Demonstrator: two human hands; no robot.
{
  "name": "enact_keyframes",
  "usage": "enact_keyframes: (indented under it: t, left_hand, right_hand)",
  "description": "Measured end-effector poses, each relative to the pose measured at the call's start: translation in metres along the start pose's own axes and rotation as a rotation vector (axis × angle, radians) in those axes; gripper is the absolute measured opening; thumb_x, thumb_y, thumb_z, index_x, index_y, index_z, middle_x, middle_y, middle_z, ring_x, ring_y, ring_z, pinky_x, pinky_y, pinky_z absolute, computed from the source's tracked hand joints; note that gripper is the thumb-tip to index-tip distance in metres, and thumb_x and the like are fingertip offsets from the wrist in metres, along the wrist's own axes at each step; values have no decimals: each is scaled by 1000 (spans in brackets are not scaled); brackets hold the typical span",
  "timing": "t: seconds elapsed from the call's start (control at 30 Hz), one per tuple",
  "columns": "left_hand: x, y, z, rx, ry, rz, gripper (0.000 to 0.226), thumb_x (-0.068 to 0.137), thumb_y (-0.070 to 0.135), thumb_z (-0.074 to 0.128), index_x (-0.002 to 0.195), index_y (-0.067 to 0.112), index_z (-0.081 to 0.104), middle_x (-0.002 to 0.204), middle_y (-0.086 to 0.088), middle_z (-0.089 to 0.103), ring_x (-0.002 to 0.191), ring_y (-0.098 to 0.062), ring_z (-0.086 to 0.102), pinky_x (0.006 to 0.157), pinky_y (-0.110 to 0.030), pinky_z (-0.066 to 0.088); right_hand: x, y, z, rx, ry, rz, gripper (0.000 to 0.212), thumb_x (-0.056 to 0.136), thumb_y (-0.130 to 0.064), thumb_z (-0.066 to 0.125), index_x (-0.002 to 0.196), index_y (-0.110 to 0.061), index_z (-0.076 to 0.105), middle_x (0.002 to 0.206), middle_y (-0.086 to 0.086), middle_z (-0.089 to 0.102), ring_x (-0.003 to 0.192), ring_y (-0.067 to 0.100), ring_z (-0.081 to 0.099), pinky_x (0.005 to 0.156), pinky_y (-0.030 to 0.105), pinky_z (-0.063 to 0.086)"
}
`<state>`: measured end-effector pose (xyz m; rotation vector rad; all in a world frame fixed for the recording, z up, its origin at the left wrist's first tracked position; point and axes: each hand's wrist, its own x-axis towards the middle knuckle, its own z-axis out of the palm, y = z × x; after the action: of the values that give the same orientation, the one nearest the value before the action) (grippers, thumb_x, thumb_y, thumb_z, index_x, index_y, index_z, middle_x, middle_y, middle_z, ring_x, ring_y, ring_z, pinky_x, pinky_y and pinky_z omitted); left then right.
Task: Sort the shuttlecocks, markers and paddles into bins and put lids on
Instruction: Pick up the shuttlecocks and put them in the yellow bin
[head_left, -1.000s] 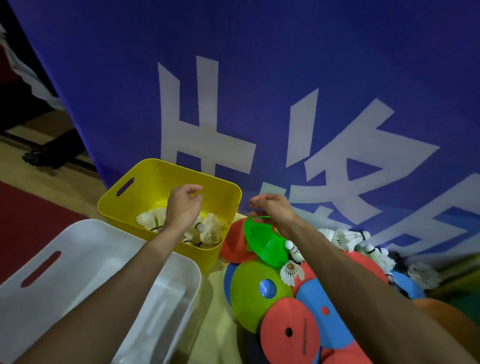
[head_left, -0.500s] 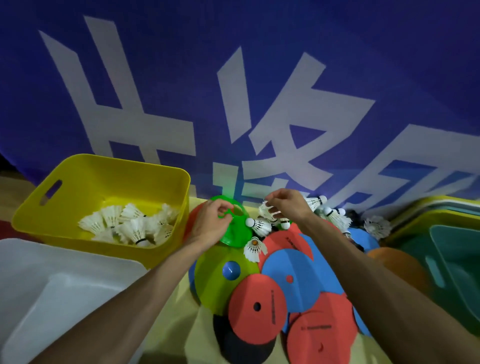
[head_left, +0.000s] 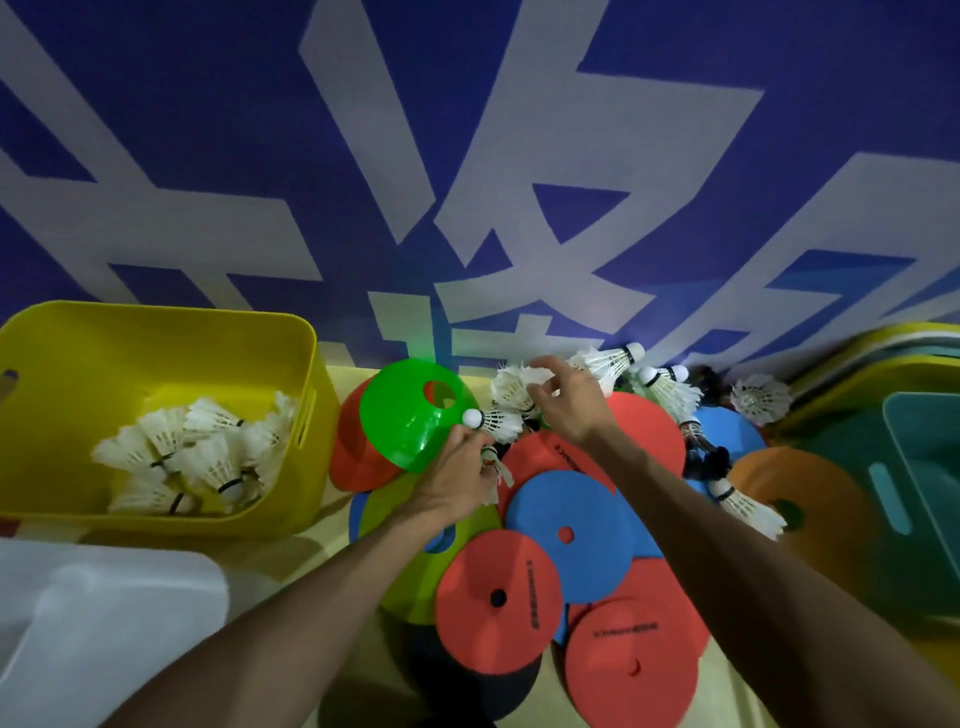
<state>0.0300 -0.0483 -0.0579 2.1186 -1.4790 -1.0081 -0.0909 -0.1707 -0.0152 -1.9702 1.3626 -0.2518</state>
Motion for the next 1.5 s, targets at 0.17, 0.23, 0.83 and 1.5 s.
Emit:
enact_keyframes:
  t: [0.17, 0.23, 0.83, 1.5]
  left_hand:
    - [10, -4, 16, 105, -2, -22, 32, 91, 6, 48, 122, 11, 55, 119, -10, 49, 111, -27, 51, 93, -38, 42]
    - [10, -6, 19, 116, 32, -32, 30, 91, 3, 44, 116, 11, 59, 112, -10, 53, 104, -28, 54, 87, -35, 42]
    - [-10, -8, -57, -165, 347, -71, 24, 84, 6, 62, 107, 8, 69, 101, -9, 72, 91, -19, 65, 71, -19, 43]
    - [-138, -79, -222, -438, 961, -228, 22, 88, 14, 62, 109, 8, 67, 101, -4, 66, 86, -19, 63, 67, -31, 55]
  right_hand:
    - [9, -1, 14, 31, 73, 34, 40, 91, -44, 55, 112, -12, 40, 84, 14, 67, 81, 30, 63, 70, 38, 46]
    - [12, -3, 19, -75, 76, 35, 43, 90, -43, 57, 112, -13, 36, 86, 14, 66, 81, 28, 60, 66, 34, 39]
    - [-8, -29, -1, -248, 93, -8, 43, 76, -5, 46, 117, -19, 48, 85, 10, 68, 77, 29, 60, 62, 33, 42]
    - [-42, -202, 46, 38, 67, -438, 24, 85, -10, 52, 108, -14, 60, 75, 0, 69, 67, 19, 64, 68, 37, 55]
